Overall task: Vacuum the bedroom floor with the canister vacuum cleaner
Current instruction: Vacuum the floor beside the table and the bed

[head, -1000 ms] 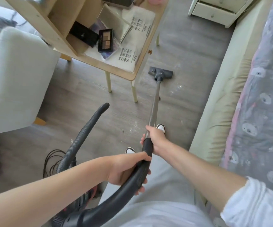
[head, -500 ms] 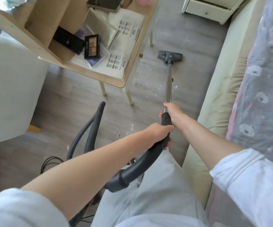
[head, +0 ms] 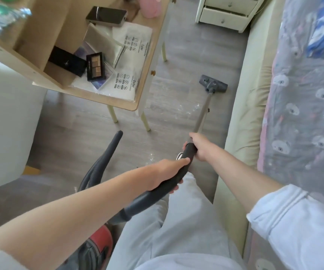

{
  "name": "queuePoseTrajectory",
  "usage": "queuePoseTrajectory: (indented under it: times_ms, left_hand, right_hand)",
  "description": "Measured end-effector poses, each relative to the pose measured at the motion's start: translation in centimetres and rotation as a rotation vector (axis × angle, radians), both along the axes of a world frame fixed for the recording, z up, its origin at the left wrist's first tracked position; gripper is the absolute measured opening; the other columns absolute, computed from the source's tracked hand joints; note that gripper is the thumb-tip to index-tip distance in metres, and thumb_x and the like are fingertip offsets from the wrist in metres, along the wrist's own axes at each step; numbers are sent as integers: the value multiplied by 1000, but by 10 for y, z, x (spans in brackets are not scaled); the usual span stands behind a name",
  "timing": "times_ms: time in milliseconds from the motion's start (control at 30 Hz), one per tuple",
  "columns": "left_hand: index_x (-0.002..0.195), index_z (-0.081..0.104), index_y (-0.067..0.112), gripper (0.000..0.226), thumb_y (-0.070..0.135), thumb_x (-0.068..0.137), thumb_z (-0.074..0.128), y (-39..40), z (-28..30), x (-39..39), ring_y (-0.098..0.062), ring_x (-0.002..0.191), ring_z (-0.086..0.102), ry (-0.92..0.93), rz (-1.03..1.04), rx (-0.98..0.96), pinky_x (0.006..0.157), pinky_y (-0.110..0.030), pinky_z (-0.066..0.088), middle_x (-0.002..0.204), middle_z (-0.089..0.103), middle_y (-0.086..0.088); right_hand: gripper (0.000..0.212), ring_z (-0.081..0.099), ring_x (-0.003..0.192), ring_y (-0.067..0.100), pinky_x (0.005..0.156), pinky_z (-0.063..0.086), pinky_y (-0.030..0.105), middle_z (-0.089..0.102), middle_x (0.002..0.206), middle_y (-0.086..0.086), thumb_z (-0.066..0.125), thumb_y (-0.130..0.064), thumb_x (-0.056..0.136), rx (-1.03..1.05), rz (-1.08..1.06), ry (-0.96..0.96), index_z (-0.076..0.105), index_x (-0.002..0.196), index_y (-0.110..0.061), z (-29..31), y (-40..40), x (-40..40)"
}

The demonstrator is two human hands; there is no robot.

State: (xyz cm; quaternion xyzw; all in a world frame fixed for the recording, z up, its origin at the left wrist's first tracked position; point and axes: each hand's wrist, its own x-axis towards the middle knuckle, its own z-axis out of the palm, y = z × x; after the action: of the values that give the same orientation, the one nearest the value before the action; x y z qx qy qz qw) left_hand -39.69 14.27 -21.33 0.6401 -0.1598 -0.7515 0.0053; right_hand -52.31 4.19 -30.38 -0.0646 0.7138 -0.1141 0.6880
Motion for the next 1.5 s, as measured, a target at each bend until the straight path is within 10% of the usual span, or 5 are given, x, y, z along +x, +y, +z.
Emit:
queuePoseTrajectory:
  times_ms: [400,1167,1500]
  left_hand:
    - [102,66,12,51,62,92,61,91,78,95,-21,51,56,33,-45,184,48,-24,45,69,63,-4]
    - [89,59,7,48,53,101,52,-325,-15,-68,-14,35,57,-27,240,-218,47,-21,49,64,64,-6]
    - [97,65,10,59,67,94,54,-234,19,-39,-17,40,59,7,181,60,44,-22,49,57,65,0]
  right_hand:
    - [16,53,59,25,64,51,38,50,74,13,52,-15,99,95,-64,-206,43,89,-7,59,108,61]
    - [27,49,56,18,54,45,30,48,67,6,46,-31,100,-163,242,86,44,82,-11,-1,-344,-32]
    - [19,48,51,21,40,48,24,47,67,10,43,-30,102,-16,229,-12,43,94,-12,-2,-257,-9]
